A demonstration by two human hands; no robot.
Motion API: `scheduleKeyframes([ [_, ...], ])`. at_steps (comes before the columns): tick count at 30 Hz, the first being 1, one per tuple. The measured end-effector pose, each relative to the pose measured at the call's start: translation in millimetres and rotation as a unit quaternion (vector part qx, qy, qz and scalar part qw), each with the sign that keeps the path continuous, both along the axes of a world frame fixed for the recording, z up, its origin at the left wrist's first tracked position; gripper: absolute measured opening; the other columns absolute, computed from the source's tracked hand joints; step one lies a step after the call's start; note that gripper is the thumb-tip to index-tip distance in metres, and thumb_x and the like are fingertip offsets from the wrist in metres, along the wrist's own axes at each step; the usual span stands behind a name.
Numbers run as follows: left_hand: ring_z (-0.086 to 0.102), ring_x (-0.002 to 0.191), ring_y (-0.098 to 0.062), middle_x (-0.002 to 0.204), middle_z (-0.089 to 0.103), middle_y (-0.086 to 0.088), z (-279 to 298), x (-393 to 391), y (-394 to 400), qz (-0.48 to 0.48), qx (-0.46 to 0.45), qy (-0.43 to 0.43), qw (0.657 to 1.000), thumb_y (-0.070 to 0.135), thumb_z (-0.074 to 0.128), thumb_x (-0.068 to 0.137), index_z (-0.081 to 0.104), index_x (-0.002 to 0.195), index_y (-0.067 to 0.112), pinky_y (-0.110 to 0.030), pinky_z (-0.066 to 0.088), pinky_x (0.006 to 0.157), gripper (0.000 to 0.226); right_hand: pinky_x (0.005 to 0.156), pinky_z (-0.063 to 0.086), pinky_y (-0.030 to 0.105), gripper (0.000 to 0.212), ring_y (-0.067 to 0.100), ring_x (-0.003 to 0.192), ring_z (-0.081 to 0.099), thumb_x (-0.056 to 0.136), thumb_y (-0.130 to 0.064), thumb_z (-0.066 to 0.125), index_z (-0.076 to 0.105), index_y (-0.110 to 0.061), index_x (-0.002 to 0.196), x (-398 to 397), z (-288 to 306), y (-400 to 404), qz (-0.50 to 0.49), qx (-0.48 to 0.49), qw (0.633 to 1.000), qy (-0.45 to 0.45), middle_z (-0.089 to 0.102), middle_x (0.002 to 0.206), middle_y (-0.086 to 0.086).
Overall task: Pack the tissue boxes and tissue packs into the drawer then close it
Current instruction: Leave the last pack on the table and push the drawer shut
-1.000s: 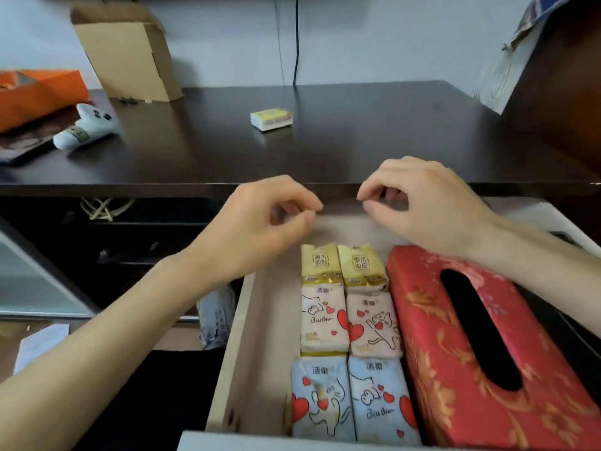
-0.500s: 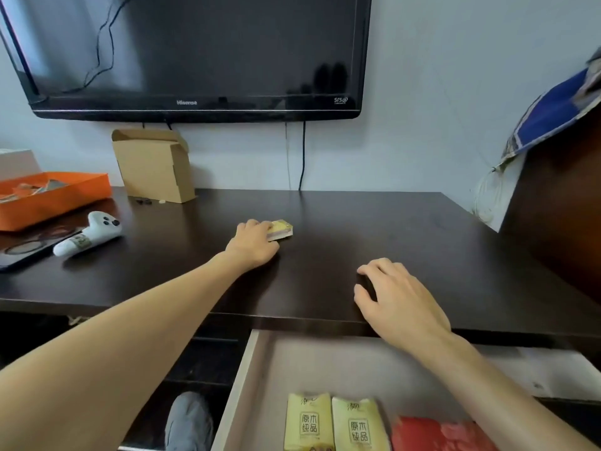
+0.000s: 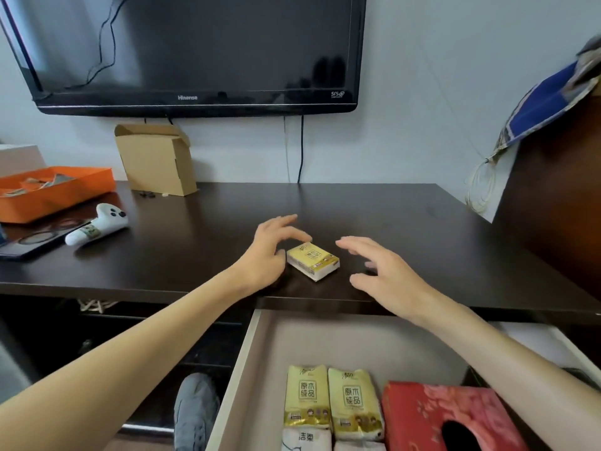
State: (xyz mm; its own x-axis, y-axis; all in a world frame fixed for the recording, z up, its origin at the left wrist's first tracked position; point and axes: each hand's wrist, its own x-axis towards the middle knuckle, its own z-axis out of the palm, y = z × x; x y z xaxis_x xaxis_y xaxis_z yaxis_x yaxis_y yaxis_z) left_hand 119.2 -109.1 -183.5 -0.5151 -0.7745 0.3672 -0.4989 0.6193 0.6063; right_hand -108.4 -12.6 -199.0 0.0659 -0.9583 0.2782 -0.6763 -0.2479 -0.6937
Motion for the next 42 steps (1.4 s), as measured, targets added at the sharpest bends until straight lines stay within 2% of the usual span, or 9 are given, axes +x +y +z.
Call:
scheduleKeyframes([
  [3, 0.045, 0.132, -0.011, 0.141, 0.052, 0.005, -0.9, 3.8, 21.4, 0.080, 0.014, 0.133, 0.988, -0.016, 0.041, 0.083, 0.066, 0.119, 0.022, -0.033, 0.038, 0.111, 0.058, 0.121, 0.029, 0.032, 0.064, 0.005, 0.149, 0.033, 0.094, -0.015, 0.063, 0.049, -0.029, 0.154, 17.1, 3.5, -10.8, 0.023, 0.015, 0.998, 0.059, 0.036, 0.164, -0.016],
  [6, 0.058, 0.097, 0.006, 0.121, 0.063, 0.011, -12.1, 21.5, 51.1, 0.106, 0.007, 0.187, 0.977, -0.010, 0.046, 0.085, 0.067, 0.112, 0.023, -0.011, 0.046, 0.086, 0.048, 0.107, 0.041, 0.034, 0.050, 0.014, 0.135, 0.045, 0.094, -0.025, 0.067, 0.061, -0.026, 0.144, 30.9, 5.7, -20.3, 0.002, -0.011, 0.992, 0.127, 0.052, 0.148, -0.008],
  [9, 0.059, 0.098, -0.001, 0.109, 0.065, 0.016, -25.7, 44.2, 70.9, 0.115, 0.001, 0.164, 0.980, -0.006, 0.050, 0.086, 0.070, 0.102, 0.027, -0.017, 0.047, 0.083, 0.042, 0.082, 0.044, 0.034, 0.032, 0.012, 0.105, 0.045, 0.085, -0.042, 0.076, 0.070, -0.028, 0.113, 37.5, 7.5, -21.3, -0.031, -0.073, 0.981, 0.176, 0.056, 0.111, -0.010],
  [12, 0.061, 0.097, -0.011, 0.101, 0.067, 0.009, -29.3, 57.1, 84.8, 0.128, 0.012, 0.136, 0.982, -0.001, 0.051, 0.087, 0.072, 0.097, 0.024, -0.030, 0.051, 0.088, 0.034, 0.089, 0.039, 0.034, 0.031, 0.014, 0.113, 0.037, 0.080, -0.045, 0.081, 0.065, -0.027, 0.099, 43.5, 13.9, -22.0, -0.011, -0.037, 0.986, 0.162, 0.053, 0.118, -0.007],
  [16, 0.058, 0.094, -0.010, 0.096, 0.063, 0.013, -34.1, 61.2, 105.9, 0.137, -0.097, 0.036, 0.985, 0.009, 0.052, 0.089, 0.070, 0.097, 0.024, -0.031, 0.050, 0.081, 0.025, 0.097, 0.049, 0.040, 0.031, 0.022, 0.119, 0.058, 0.079, -0.041, 0.085, 0.061, -0.029, 0.094, 50.1, 25.7, -17.9, -0.009, 0.051, 0.992, 0.119, 0.063, 0.125, 0.002],
  [21, 0.060, 0.086, -0.014, 0.091, 0.063, 0.015, -43.4, 65.8, 119.7, 0.128, -0.073, -0.074, 0.986, 0.025, 0.050, 0.088, 0.067, 0.098, 0.032, -0.032, 0.045, 0.070, 0.021, 0.092, 0.054, 0.041, 0.052, 0.011, 0.101, 0.063, 0.068, -0.052, 0.085, 0.060, -0.033, 0.109, 52.8, 27.2, 35.9, -0.016, -0.011, 0.994, 0.112, 0.065, 0.113, -0.011],
  [26, 0.062, 0.088, -0.016, 0.099, 0.065, 0.012, -46.9, 74.1, 127.1, 0.115, -0.050, -0.143, 0.982, 0.031, 0.051, 0.090, 0.068, 0.102, 0.032, -0.033, 0.048, 0.072, 0.022, 0.090, 0.056, 0.028, 0.064, -0.006, 0.107, 0.064, 0.063, -0.063, 0.085, 0.053, -0.047, 0.115, 34.2, 1.7, 112.0, 0.012, 0.070, 0.990, 0.125, 0.067, 0.113, -0.023],
  [31, 0.063, 0.094, -0.024, 0.106, 0.064, 0.005, -41.3, 75.0, 132.5, 0.114, -0.013, -0.161, 0.980, 0.030, 0.051, 0.090, 0.068, 0.106, 0.028, -0.041, 0.053, 0.082, 0.023, 0.096, 0.055, 0.036, 0.073, 0.006, 0.111, 0.065, 0.069, -0.039, 0.089, 0.053, -0.030, 0.131, 34.7, -23.5, 123.3, -0.009, 0.130, 0.980, 0.150, 0.066, 0.121, -0.015],
  [42, 0.062, 0.100, -0.027, 0.115, 0.060, 0.002, -43.9, 70.9, 140.1, 0.124, -0.015, -0.178, 0.976, 0.030, 0.049, 0.091, 0.067, 0.113, 0.026, -0.042, 0.052, 0.082, 0.029, 0.105, 0.050, 0.042, 0.104, 0.010, 0.130, 0.053, 0.060, -0.049, 0.086, 0.039, -0.031, 0.151, 32.5, -32.7, 120.8, -0.007, 0.122, 0.979, 0.166, 0.050, 0.148, -0.010],
])
